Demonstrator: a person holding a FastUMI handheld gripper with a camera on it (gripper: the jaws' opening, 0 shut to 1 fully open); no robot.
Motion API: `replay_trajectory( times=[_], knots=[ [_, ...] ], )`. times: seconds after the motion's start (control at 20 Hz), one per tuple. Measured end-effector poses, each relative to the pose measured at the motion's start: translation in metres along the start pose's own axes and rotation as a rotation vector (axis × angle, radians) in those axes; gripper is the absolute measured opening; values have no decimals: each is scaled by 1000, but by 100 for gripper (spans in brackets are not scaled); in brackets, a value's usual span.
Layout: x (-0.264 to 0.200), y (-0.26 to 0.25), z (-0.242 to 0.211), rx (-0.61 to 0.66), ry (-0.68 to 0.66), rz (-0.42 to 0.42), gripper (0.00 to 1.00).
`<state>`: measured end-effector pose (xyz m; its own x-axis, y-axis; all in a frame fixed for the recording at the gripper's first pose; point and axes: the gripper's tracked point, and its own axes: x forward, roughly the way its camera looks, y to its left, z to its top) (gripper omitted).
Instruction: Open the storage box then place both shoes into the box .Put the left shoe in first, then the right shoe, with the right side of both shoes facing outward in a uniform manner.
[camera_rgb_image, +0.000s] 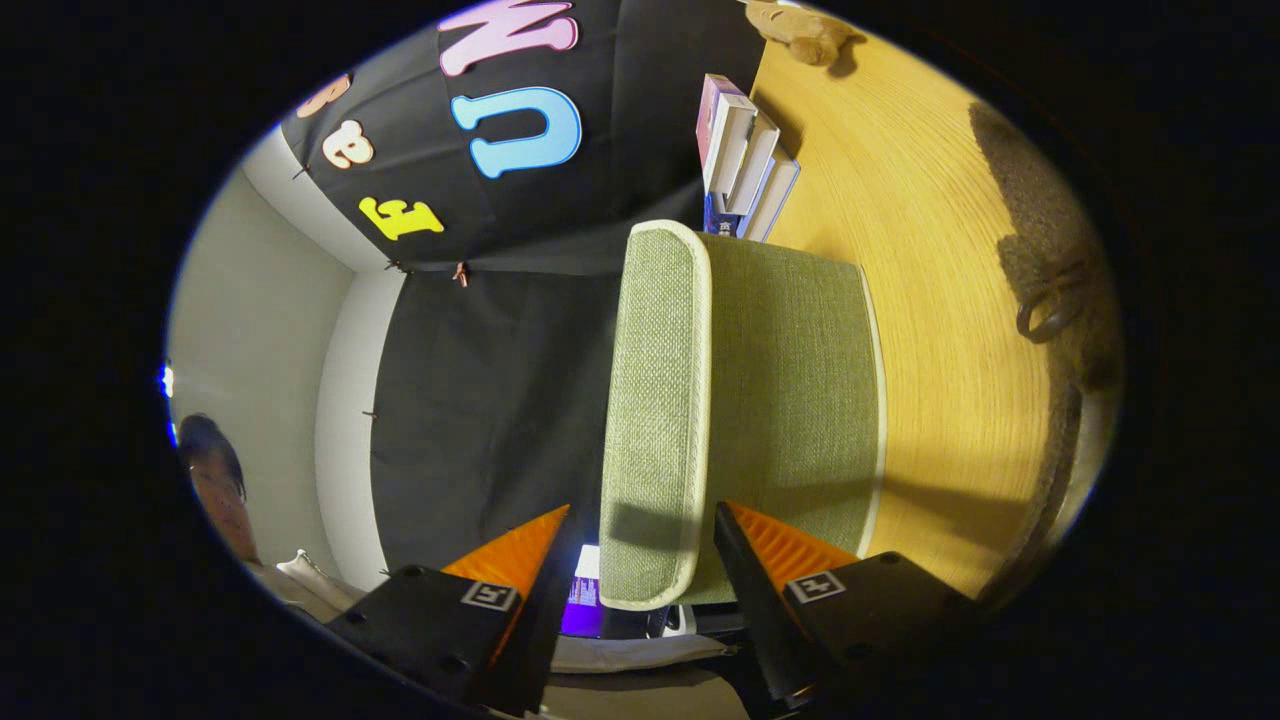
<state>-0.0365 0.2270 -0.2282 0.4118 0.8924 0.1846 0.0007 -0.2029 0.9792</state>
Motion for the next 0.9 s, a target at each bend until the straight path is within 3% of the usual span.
replay_trajectory(
  times=[0.05,0.25,0.3,0.6,0.9],
  knots=[
    [1,0,0,3,9,-1,73],
    [2,-2,-3,-34,18,-43,17],
    [-4,1,-1,-63,5,-59,7],
    [-8,36,2,-172,-97,-161,5],
    [13,82,-1,-328,-95,-275,7]
  ],
)
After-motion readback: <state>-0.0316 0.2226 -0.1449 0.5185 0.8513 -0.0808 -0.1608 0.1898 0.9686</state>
